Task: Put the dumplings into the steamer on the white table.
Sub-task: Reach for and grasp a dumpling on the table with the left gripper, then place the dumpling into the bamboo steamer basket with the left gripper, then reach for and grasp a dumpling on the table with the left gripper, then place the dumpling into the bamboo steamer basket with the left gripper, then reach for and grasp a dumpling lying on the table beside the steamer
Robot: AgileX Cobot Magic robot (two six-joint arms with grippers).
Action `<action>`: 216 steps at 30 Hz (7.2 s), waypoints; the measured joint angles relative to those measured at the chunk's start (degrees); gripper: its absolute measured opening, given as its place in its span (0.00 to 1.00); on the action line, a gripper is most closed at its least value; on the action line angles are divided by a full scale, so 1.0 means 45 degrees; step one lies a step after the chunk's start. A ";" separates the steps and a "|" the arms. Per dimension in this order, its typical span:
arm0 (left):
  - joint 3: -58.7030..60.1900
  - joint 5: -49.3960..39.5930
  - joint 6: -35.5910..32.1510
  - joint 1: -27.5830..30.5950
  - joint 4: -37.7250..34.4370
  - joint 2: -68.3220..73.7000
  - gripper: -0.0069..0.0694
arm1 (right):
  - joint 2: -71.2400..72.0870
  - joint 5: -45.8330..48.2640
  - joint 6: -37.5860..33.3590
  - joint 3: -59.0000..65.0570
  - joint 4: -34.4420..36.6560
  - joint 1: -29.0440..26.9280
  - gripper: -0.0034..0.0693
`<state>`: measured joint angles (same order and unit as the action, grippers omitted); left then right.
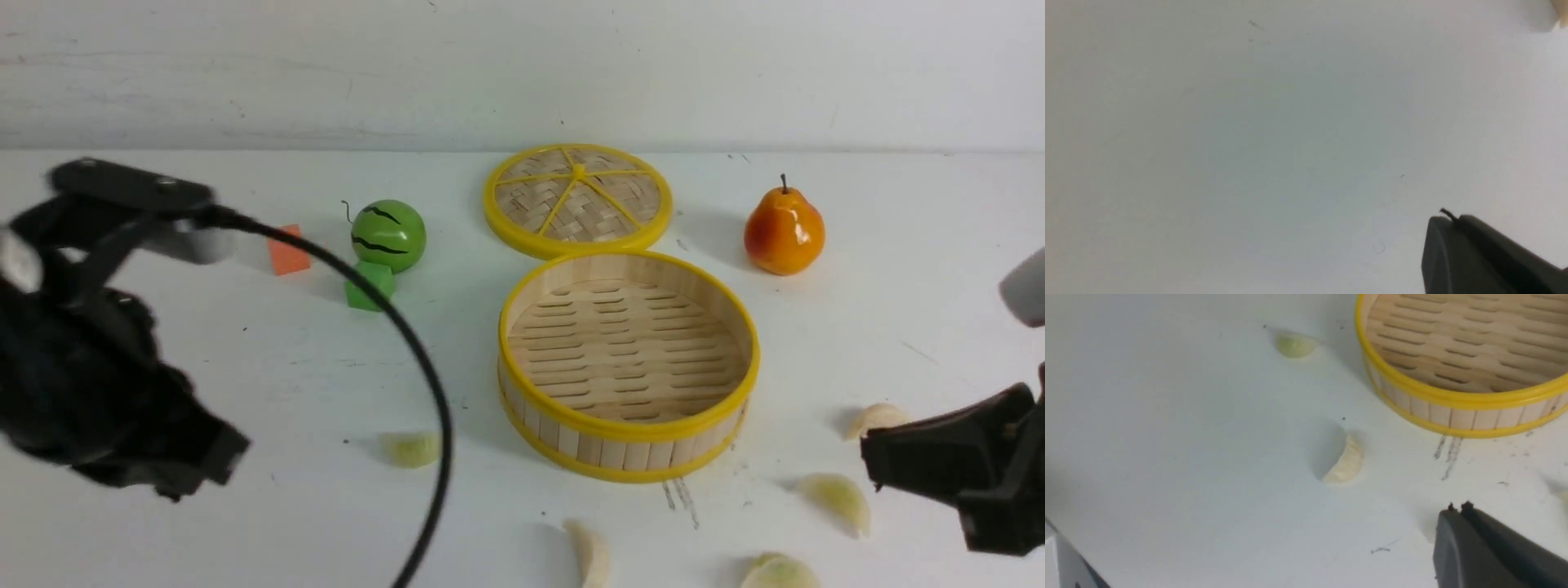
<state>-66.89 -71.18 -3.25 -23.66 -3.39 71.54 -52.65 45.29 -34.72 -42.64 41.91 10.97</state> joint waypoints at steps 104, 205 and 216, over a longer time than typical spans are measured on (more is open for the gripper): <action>-1.7278 -0.0010 0.5165 -0.3818 0.1901 1.2053 0.79 | 0.5362 0.3208 0.3826 0.0000 -0.3874 0.0246 0.13; -1.3661 0.1047 0.4407 -0.3062 0.2468 1.1218 0.38 | -0.0127 0.3883 0.3480 -0.1945 -0.7808 0.4343 0.02; -1.1953 -0.0009 0.2861 -0.3062 0.2482 0.6396 0.07 | -0.4369 0.3987 0.4342 -0.2733 -1.0587 0.6512 0.02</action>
<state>-120.67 -71.22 9.62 -37.44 7.78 100.33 -72.31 63.23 -15.18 -54.94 -5.73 40.27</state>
